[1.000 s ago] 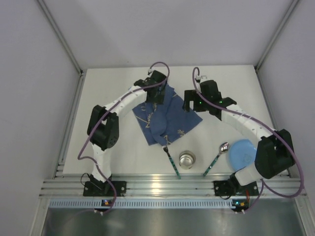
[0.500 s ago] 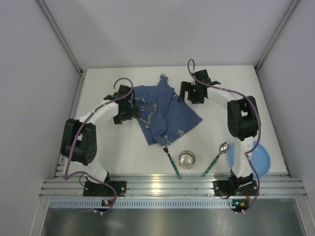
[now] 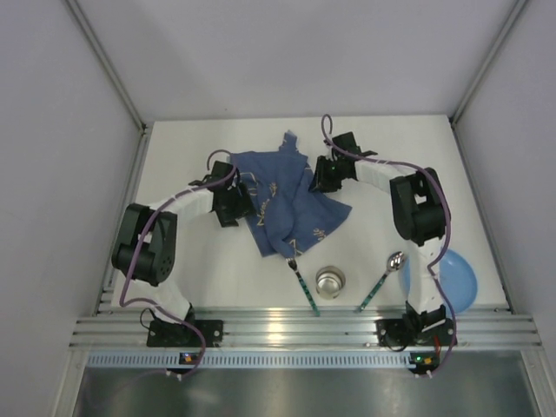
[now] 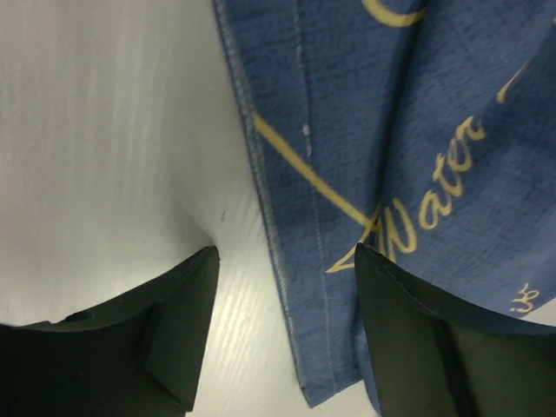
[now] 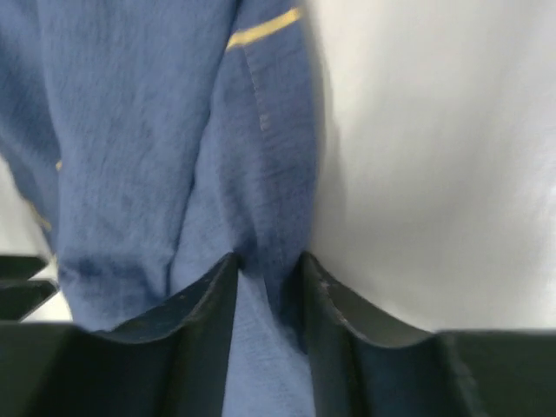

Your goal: Set the dinner table for one person

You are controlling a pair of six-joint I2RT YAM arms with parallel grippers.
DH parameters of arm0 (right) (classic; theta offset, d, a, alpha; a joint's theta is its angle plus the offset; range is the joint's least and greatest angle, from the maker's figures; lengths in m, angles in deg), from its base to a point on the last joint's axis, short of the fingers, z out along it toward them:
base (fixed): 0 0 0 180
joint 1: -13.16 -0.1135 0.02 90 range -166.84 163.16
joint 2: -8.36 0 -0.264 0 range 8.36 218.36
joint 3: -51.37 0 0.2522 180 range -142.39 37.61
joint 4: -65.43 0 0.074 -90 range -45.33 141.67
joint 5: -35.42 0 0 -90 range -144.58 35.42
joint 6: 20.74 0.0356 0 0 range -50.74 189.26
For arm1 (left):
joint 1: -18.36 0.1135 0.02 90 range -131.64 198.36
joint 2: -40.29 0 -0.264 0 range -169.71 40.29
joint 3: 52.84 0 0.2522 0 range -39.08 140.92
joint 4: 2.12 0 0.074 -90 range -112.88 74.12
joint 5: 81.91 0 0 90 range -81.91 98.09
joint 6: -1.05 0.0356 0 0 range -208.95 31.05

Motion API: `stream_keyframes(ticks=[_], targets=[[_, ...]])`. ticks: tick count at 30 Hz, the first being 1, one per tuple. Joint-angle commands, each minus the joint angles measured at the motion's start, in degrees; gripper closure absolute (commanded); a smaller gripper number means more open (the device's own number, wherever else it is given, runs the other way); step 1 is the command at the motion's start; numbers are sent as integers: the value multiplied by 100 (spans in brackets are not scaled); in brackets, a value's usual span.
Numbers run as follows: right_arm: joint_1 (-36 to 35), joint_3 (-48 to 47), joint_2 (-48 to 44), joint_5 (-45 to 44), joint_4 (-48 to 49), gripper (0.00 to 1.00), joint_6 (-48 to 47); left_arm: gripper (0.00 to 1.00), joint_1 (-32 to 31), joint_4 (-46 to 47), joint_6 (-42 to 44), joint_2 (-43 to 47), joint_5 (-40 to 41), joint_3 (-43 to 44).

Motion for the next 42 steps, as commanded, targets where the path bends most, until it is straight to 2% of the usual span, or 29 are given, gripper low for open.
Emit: stream_keyframes(ticks=[1,2,3,6,7,8,13,15,20,22,34,35,36,37,38,39,40,42], targets=[[-328,335,181,238,-36,74,92,33,-6,601,-103,-547,-418,-5],[-363,371,163,282,-10,91,92,41,-6,654,-86,-687,-480,30],[-398,406,137,282,-18,98,92,56,-6,698,-68,-767,-541,56],[-407,573,75,247,-1,100,65,76,-6,847,-7,-995,-779,127],[-399,591,49,203,8,100,39,97,-6,856,20,-1039,-823,162],[-399,591,31,168,-27,100,-5,100,3,726,55,-1066,-771,249],[-118,547,-328,-410,-255,100,-163,100,319,216,441,-768,-315,530],[198,591,-557,-648,-422,100,-181,100,652,-101,722,-680,-209,645],[1128,880,-1189,-1834,-852,100,-189,100,1486,-664,1319,-636,-33,1172],[1271,1004,-1330,-2351,-1019,100,-277,100,1646,-699,1443,-496,20,1252],[1412,1268,-1489,-2205,-1073,100,-260,100,1664,-1156,2024,-960,398,2059],[1412,1181,-1454,-2196,-1108,93,-286,97,1664,-1296,2059,-987,425,2130],[1403,1136,-1463,-2188,-1134,79,-304,88,1664,-1358,2068,-978,433,2183],[1403,1101,-1480,-2188,-1169,48,-313,63,1664,-1385,2050,-917,434,2210],[1403,1031,-1559,-2222,-1196,36,-313,52,1664,-1402,2007,-830,599,2201],[1403,996,-1612,-2284,-1222,23,-295,37,1655,-1403,1980,-646,609,2158],[1394,969,-1665,-2319,-1266,10,-304,2,1655,-1420,1902,-531,662,2148],[1377,855,-1884,-2407,-1336,6,-313,2,1655,-1499,1822,-320,706,2079]])
